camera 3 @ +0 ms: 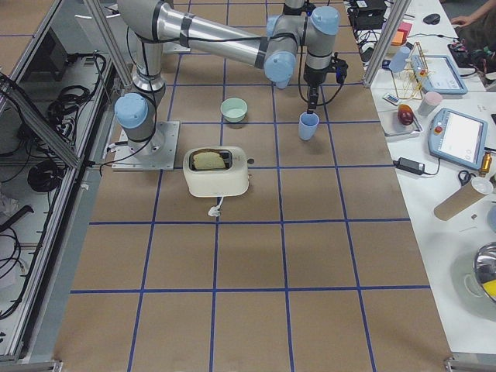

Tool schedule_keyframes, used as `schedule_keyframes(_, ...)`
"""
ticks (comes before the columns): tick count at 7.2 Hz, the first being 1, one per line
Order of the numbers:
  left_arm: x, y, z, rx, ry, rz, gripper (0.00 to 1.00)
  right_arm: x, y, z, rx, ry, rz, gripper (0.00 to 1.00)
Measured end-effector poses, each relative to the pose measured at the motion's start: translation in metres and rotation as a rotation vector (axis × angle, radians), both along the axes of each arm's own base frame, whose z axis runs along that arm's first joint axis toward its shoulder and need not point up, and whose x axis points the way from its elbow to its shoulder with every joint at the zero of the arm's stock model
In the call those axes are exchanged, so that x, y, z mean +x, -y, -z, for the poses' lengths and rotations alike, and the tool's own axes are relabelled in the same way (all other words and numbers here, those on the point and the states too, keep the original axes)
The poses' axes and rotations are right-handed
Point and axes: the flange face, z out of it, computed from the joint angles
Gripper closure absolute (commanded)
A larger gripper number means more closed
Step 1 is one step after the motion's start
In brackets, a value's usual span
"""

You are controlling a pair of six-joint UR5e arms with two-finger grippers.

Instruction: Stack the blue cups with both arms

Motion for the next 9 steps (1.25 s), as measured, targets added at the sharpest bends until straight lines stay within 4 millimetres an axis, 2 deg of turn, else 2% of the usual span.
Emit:
schedule_keyframes(1,0.039,-0.005,-0.051,-0.012,0.004,-0.015,0.00,-0.003,0.013,0.026,0.012,0.001,-0.021,0.00)
schedule_keyframes(2,0.079,-0.013,-0.093,-0.049,0.003,-0.020,0.00,-0.004,0.020,0.047,0.028,0.005,-0.030,0.00)
schedule_keyframes(3,0.115,-0.025,-0.116,-0.070,0.001,-0.014,0.00,-0.005,0.024,0.065,0.050,0.009,-0.035,0.00)
schedule_keyframes(4,0.143,-0.040,-0.121,-0.073,0.002,-0.016,0.10,-0.006,0.027,0.082,0.077,0.014,-0.045,0.00)
schedule_keyframes(5,0.162,-0.060,-0.120,-0.078,0.003,-0.019,0.12,-0.006,0.029,0.095,0.096,0.019,-0.058,0.00)
schedule_keyframes(6,0.173,-0.080,-0.114,-0.090,0.011,-0.013,0.06,-0.006,0.032,0.108,0.113,0.024,-0.065,0.00)
schedule_keyframes(7,0.179,-0.093,-0.106,-0.119,0.024,-0.003,0.00,-0.007,0.034,0.119,0.127,0.028,-0.066,0.05)
schedule_keyframes(8,0.184,-0.098,-0.099,-0.161,0.030,0.000,0.00,-0.007,0.035,0.128,0.137,0.031,-0.063,0.23)
schedule_keyframes(9,0.190,-0.098,-0.097,-0.197,0.028,-0.008,0.00,-0.007,0.036,0.134,0.146,0.034,-0.061,0.56)
